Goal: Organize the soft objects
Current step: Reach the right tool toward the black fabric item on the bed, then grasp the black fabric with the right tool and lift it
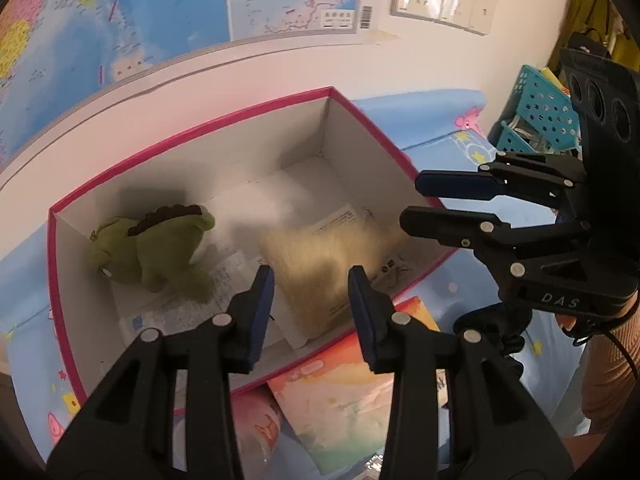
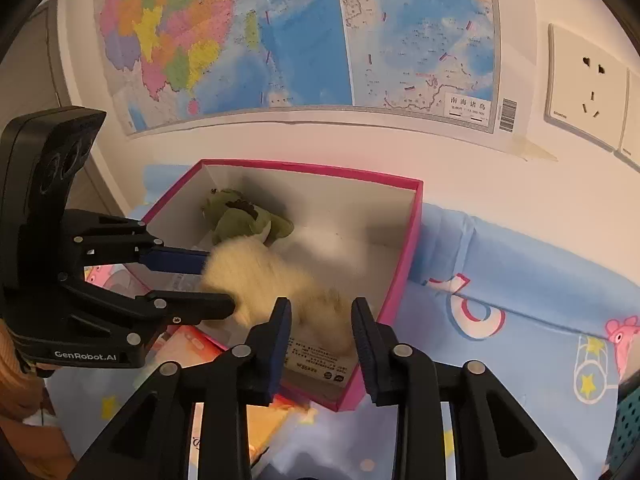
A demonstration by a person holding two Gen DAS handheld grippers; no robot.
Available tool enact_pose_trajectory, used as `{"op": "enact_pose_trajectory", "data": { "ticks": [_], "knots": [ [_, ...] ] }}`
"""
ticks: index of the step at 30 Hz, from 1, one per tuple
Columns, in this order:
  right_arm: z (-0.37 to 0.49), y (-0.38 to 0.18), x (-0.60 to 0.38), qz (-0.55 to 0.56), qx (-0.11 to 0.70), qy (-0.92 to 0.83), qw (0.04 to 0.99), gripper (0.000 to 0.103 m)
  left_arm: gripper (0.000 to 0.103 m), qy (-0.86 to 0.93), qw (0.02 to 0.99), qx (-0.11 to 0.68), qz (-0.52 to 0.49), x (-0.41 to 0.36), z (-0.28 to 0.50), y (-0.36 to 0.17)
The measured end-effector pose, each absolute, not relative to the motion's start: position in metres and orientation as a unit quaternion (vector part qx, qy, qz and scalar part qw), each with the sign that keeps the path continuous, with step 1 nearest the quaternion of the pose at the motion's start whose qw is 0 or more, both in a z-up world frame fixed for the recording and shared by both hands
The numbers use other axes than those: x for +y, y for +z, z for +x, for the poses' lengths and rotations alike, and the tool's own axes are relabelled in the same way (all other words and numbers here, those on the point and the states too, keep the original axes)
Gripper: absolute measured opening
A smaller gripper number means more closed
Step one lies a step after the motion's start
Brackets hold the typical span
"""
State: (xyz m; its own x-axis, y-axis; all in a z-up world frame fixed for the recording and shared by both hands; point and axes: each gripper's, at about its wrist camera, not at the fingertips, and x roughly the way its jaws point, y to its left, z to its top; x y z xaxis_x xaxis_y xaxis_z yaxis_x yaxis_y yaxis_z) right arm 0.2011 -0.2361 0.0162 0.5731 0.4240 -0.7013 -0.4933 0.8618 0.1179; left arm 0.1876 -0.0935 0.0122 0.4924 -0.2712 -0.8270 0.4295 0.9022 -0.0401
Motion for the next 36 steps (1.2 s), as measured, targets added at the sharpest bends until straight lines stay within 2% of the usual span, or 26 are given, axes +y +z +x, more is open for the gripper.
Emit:
{"op": "enact_pose_trajectory", "data": {
  "ticks": [2, 7, 14, 18, 26, 35, 36],
  "knots": [
    [0.195, 0.020, -0.240, -0.043, 0.375, 0.259, 0.889, 0.033, 0.048, -0.205, 0.861, 0.456, 0.091, -0.093, 0.184, 0.014],
    [0.175, 0.033, -0.252, -0.030, 0.362, 0.263, 0.894, 0.038, 0.048, -0.211, 0.872, 0.432, 0.092, -0.088, 0.170, 0.025],
    [0.135, 0.031, -0.280, 0.005, 0.375, 0.298, 0.878, 0.057, 0.048, -0.270, 0.880, 0.383, 0.072, -0.080, 0.114, 0.049],
    [0.115, 0.012, -0.287, -0.013, 0.406, 0.289, 0.867, 0.073, 0.048, -0.307, 0.869, 0.382, 0.068, -0.086, 0.090, 0.047],
    [0.101, -0.040, -0.291, -0.016, 0.477, 0.268, 0.837, 0.076, 0.049, -0.340, 0.837, 0.425, 0.053, -0.100, 0.062, 0.010],
    [0.100, -0.063, -0.282, -0.008, 0.490, 0.276, 0.827, 0.076, 0.048, -0.346, 0.809, 0.476, 0.014, -0.105, 0.057, -0.029],
    [0.099, -0.063, -0.282, -0.009, 0.489, 0.273, 0.829, 0.072, 0.048, -0.347, 0.805, 0.481, 0.010, -0.105, 0.059, -0.034]
  ]
}}
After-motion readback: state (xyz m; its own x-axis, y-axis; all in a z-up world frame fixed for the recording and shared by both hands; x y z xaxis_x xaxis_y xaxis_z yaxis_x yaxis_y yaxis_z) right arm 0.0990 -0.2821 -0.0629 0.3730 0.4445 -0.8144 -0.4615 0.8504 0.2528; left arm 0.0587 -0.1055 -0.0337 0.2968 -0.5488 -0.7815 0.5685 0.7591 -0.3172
